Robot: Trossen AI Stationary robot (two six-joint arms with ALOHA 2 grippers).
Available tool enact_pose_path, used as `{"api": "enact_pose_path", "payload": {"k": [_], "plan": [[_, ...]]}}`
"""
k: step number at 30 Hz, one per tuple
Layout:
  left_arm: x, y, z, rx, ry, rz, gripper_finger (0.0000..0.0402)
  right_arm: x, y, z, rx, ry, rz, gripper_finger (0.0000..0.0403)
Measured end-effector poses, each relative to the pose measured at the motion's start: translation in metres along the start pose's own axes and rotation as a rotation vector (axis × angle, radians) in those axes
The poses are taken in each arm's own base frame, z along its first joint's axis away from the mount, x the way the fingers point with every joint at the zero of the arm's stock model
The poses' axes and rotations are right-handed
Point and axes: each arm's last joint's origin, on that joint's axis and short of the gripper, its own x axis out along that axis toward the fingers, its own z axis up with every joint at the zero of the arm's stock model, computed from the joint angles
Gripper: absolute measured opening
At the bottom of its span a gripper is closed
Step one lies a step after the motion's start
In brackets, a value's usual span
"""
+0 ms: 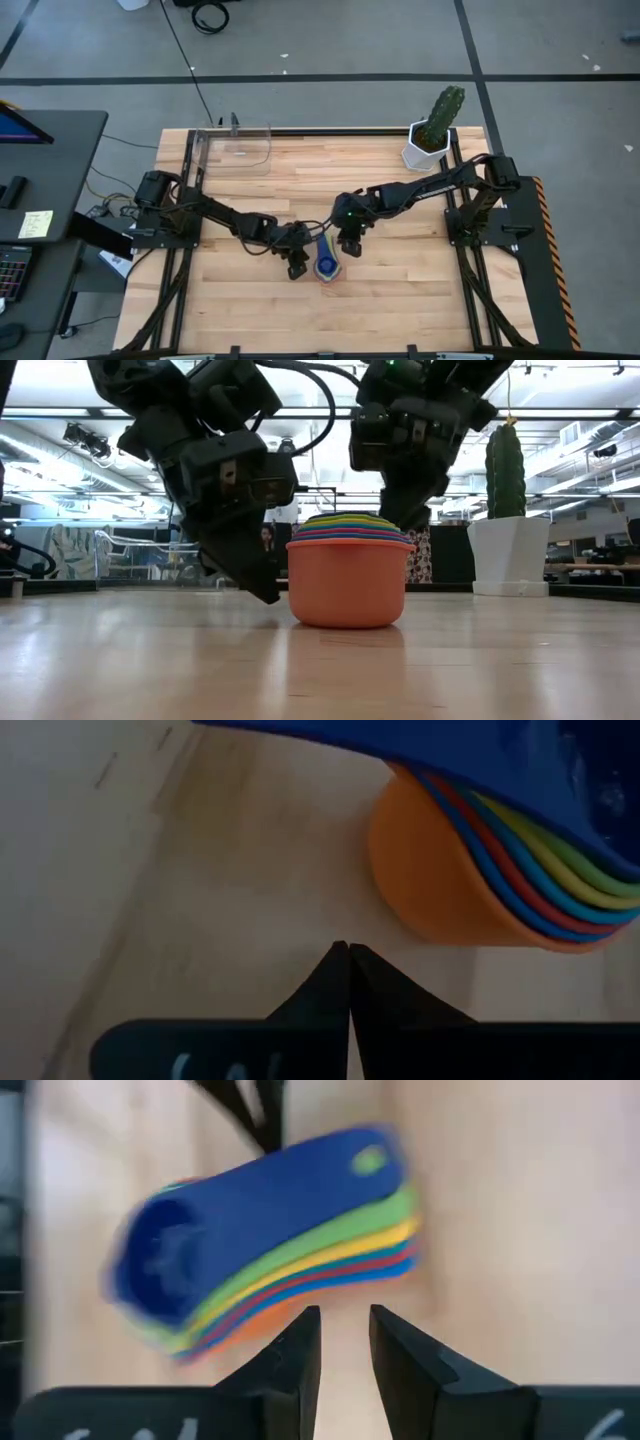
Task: Nest measuring cups in basket
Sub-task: Put the stacked nesting measuring cups into the transparent bin
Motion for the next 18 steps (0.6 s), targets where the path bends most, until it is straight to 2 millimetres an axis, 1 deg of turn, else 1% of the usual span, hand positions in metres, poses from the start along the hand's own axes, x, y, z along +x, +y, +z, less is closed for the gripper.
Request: {"api": "enact_pose_path", "payload": {"k": [3,8,11,14,18], "plan": [[0.000,0.000,0.000,0.019,-0.001,-0.002,0.0007,0.001,0.006,-0.004,0.098,0.060,0.102,0.0093],[0.000,-0.001,0.001,0.074,-0.018,-0.004,0.0007,0.004,0.023,-0.016,0.204,0.167,0.164,0.0093],[0.002,0.001,0.002,0.088,-0.021,0.002,0.0007,0.006,0.035,-0.022,0.208,0.207,0.205,0.0093],[0.009,0.004,0.001,0.118,-0.027,0.004,0.0007,0.008,0.048,-0.027,0.182,0.219,0.222,0.0093],[0.017,0.005,0.000,0.122,-0.029,-0.027,0.0007,0.018,0.058,-0.033,0.147,0.227,0.232,0.0093]]}}
